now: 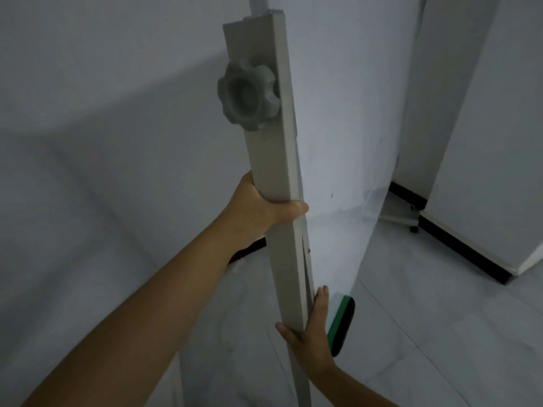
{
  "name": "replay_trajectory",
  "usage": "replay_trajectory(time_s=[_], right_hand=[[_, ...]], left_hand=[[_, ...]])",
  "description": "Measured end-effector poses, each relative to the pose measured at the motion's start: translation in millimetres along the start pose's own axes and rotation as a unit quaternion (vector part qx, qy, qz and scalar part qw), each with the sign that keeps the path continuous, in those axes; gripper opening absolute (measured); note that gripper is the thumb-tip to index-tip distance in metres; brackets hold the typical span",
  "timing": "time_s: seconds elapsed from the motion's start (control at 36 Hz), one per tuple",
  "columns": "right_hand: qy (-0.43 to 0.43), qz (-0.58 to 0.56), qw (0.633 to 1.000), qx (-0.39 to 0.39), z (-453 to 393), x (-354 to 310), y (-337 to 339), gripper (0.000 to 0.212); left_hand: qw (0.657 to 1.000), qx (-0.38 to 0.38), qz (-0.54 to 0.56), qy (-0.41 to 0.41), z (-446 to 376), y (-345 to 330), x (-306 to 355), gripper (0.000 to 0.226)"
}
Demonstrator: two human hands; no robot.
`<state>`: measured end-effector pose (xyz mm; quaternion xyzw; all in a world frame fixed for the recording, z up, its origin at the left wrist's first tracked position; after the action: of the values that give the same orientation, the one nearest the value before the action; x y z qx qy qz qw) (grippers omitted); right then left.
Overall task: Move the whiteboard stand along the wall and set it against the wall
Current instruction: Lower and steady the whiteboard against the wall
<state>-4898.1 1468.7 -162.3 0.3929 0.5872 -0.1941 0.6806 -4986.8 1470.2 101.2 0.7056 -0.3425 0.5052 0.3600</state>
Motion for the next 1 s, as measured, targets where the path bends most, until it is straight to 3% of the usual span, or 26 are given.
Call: replay_trajectory(time_s=[0.44, 0.61, 0.69, 0.83, 0.94, 1.0], right_hand=[[-0.012, -0.014, 0.997, 0.070, -23.7, -64.0, -178.5, 0.100], [0.064, 0.049, 0.991, 0.107, -30.1, -89.6, -237.5, 0.093], [0.088, 0.102, 0.988, 0.077, -33.4, -93.9, -263.3, 0.088], [0.116, 0.122, 0.985, 0.027, -25.4, -90.8, -284.2, 0.112], [0.149, 0.133, 0.978, 0.064, -25.9, -79.9, -274.5, 0.099], [0.182, 0.172, 0.966, 0.060, -24.5, -82.1, -267.1, 0.096]], left_hand=[[0.997, -0.076, 0.030, 0.017, 7.4, 178.0, -28.9, 0.026], [0.998, -0.030, 0.026, 0.038, 15.7, 242.4, -35.8, 0.027], [0.999, 0.013, 0.031, 0.038, 22.1, 267.8, -39.7, 0.067], [0.997, 0.039, 0.058, 0.031, 30.3, 283.9, -39.9, 0.050], [0.993, 0.084, 0.079, 0.020, 38.1, 288.7, -50.9, 0.063], [0.986, 0.141, 0.085, 0.012, 48.2, 291.2, -60.9, 0.054]])
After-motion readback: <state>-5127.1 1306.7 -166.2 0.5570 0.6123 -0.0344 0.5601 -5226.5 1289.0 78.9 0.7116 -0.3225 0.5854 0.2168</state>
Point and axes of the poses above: each hand's wrist, its own z-axis away from the middle knuckle, its own y-axis out of the back of the hand, x = y × z, the point moved 8 cm from there along -z, towards the middle knuckle, and after that the axes turned 4 degrees about z, right-handed, at the moved point
